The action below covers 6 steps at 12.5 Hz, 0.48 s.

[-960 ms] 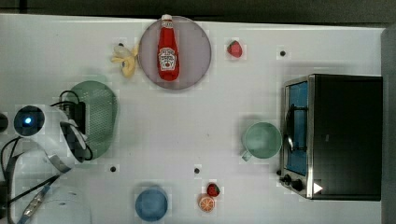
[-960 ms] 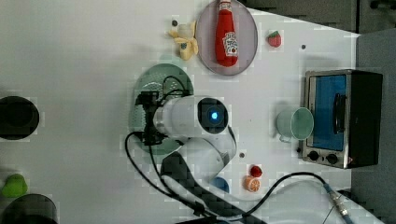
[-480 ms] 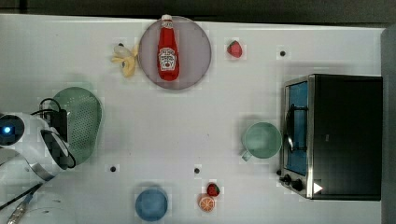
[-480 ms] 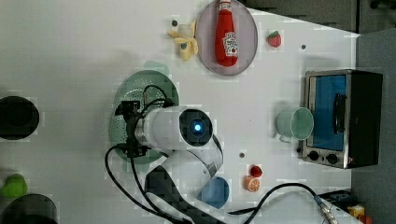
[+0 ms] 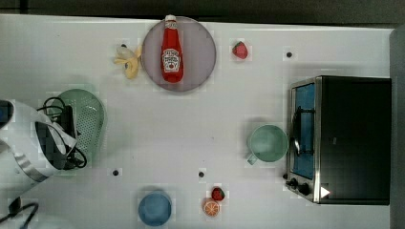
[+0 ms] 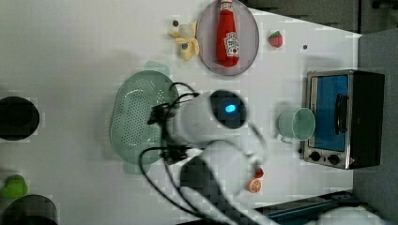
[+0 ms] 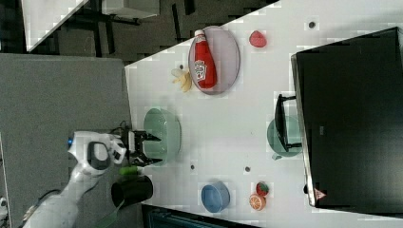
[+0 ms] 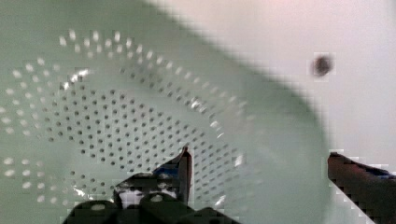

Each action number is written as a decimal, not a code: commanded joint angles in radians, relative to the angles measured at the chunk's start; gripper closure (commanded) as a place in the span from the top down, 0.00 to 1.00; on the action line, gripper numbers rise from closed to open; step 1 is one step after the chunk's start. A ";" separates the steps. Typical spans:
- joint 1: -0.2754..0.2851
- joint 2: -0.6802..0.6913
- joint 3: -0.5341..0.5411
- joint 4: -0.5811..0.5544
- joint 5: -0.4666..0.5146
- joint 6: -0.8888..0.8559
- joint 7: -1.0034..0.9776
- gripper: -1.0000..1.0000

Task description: Drag strainer right to left.

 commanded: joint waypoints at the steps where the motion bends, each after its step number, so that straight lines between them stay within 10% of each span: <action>1: -0.058 -0.292 -0.143 0.044 0.009 -0.121 -0.331 1.00; 6: -0.106 -0.581 -0.398 0.047 -0.095 -0.385 -0.733 1.00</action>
